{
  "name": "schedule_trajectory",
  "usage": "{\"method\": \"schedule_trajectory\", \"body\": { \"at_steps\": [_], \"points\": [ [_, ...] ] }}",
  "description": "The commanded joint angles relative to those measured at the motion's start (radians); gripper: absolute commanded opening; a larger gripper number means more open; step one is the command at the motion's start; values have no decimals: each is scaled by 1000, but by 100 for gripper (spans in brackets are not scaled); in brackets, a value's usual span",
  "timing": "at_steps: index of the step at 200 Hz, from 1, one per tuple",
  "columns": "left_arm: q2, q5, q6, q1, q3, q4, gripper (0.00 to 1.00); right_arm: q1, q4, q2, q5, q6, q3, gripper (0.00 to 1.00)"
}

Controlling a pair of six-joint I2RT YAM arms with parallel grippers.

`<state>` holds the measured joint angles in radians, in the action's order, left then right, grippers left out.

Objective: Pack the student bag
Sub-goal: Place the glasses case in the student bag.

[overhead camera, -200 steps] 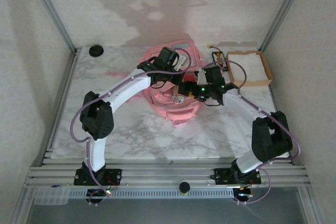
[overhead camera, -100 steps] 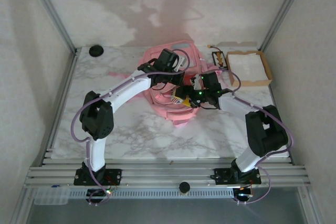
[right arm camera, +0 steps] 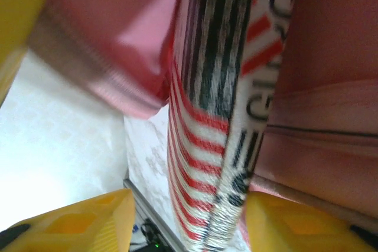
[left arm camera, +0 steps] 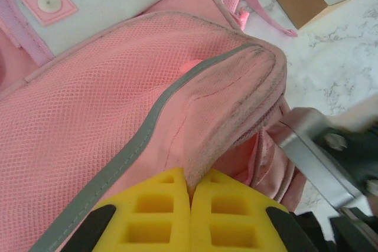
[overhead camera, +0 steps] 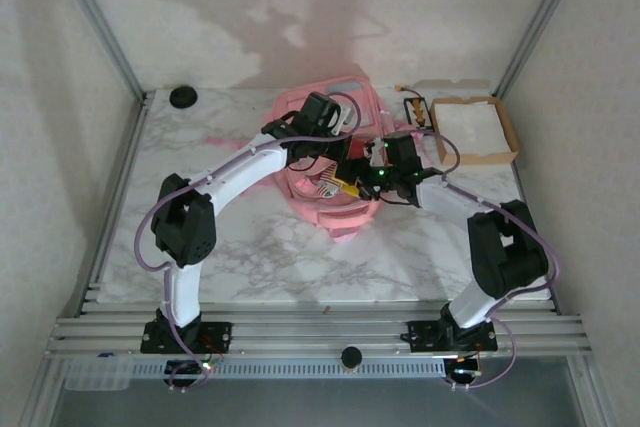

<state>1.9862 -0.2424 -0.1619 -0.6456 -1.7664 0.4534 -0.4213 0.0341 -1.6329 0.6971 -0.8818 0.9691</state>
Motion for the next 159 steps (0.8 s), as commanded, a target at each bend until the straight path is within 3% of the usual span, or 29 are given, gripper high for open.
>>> {"method": "schedule_trajectory", "body": {
  "at_steps": [1, 33, 89, 127, 159],
  "points": [
    [-55, -10, -58, 2, -9, -82, 0, -2, 119, -71, -57, -57, 53, 50],
    [-55, -26, -77, 1, -11, -94, 0, -14, 211, -135, -130, -114, 69, 53],
    [-57, -26, -102, 1, -2, -109, 0, -42, 253, -224, -231, -117, 133, 42],
    [-55, -5, -103, 4, -21, -94, 0, -45, 505, -166, -218, -220, -2, 21],
    [-55, 6, -114, 9, -21, -82, 0, -48, 630, -57, -299, -320, -139, 18]
  ]
}}
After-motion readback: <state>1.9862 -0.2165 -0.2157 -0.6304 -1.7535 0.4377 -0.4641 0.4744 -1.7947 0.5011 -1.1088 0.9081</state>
